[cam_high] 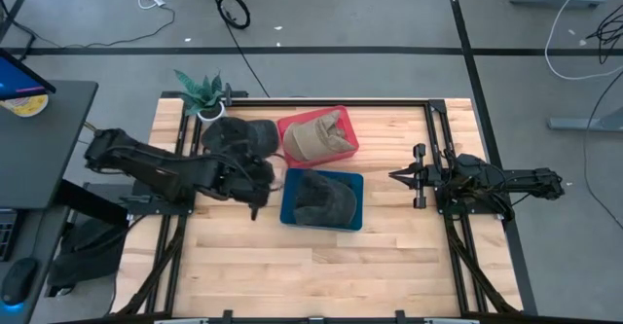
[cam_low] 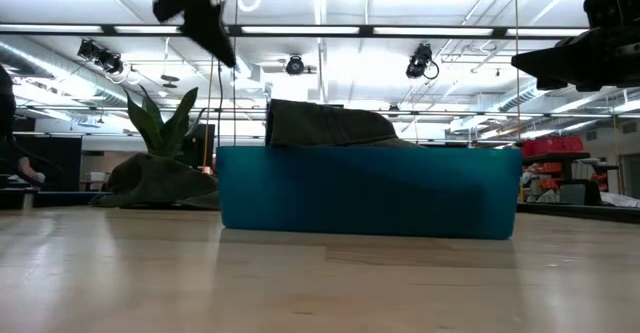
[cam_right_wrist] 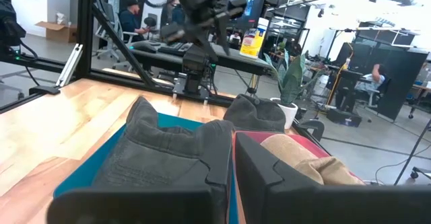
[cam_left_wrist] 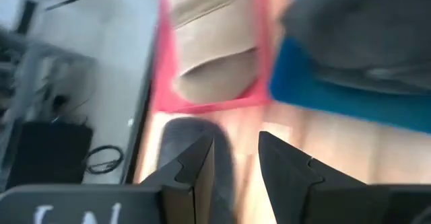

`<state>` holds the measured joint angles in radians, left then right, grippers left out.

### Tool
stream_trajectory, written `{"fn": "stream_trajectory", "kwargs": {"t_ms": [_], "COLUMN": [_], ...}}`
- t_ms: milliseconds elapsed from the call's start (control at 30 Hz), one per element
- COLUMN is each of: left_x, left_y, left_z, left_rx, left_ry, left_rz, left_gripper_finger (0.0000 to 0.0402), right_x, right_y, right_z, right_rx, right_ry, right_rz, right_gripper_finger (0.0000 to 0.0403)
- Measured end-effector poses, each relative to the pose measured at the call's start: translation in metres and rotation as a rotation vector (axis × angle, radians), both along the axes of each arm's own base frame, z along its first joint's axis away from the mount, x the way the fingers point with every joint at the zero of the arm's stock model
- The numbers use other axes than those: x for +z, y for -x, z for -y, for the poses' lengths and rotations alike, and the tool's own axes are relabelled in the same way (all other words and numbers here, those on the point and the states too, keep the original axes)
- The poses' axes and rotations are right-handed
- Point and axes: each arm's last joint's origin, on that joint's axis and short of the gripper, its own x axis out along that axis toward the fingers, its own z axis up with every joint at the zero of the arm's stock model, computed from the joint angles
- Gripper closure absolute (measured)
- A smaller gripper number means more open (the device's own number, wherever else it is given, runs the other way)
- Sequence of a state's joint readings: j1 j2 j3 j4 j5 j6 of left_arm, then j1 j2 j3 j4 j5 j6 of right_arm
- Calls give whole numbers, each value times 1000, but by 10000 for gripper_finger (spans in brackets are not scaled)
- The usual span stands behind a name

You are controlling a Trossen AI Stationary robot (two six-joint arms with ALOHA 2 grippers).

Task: Pick & Place hat
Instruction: Put the black cap into the blue bin

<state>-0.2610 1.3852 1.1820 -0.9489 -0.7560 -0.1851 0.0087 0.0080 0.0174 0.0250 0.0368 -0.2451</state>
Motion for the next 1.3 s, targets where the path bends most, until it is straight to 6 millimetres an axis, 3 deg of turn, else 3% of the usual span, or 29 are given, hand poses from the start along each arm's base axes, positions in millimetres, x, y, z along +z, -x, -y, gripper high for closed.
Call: {"fn": "stream_trajectory", "kwargs": {"t_ms": [133,400,833,1300], "left_x": [-17,-24,-58,-89], "left_y": [23,49,60,73], "left_z": [-16,-57,-97,-128], "left_rx": [116,339,498,597], "left_ry": [-14,28,77,135], "left_rz": [131,216,139,147], "left_gripper_finger": [280,277,153,148], "right_x": [0,0,0,0], "right_y": [0,0,0,0], "right_z": [0,0,0,0], "right_rx": [0,0,1,0], "right_ry": [0,0,0,0], "right_rz": [0,1,0,0], "right_gripper_finger": [379,379,379,379]}}
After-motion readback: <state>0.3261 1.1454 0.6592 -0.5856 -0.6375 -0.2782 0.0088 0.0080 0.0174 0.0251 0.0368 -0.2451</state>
